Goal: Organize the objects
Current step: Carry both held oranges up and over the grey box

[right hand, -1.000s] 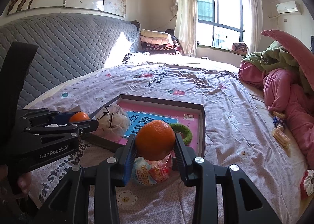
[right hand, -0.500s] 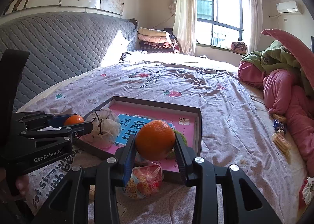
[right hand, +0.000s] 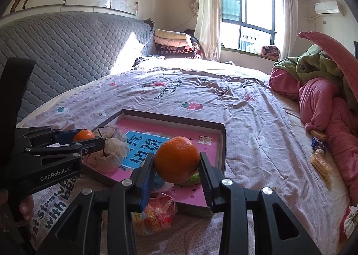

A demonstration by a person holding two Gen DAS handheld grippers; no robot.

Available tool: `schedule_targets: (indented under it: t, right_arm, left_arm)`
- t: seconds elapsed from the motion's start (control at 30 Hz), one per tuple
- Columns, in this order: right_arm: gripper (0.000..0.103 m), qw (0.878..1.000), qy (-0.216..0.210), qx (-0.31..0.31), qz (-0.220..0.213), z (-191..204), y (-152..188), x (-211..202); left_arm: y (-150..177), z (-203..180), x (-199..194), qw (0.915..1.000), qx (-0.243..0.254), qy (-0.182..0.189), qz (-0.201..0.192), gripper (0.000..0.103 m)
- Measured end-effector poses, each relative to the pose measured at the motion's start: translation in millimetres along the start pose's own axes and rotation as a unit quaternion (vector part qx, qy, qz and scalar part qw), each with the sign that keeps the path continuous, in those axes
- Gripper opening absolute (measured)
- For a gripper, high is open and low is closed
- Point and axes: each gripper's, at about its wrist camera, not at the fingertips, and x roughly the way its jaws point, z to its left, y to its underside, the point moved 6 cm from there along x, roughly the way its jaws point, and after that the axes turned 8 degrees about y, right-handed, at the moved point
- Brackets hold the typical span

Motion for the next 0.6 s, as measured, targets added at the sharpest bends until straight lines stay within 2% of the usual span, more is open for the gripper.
schedule_targets:
  t: [0.6]
  right_arm:
    - [0.038, 0.998, 0.011, 0.004, 0.062, -14.0, 14.9, 39.1]
  left_arm:
    - [6.4, -8.5, 34.9, 0.9996, 0.004, 0.012, 0.024, 0.035]
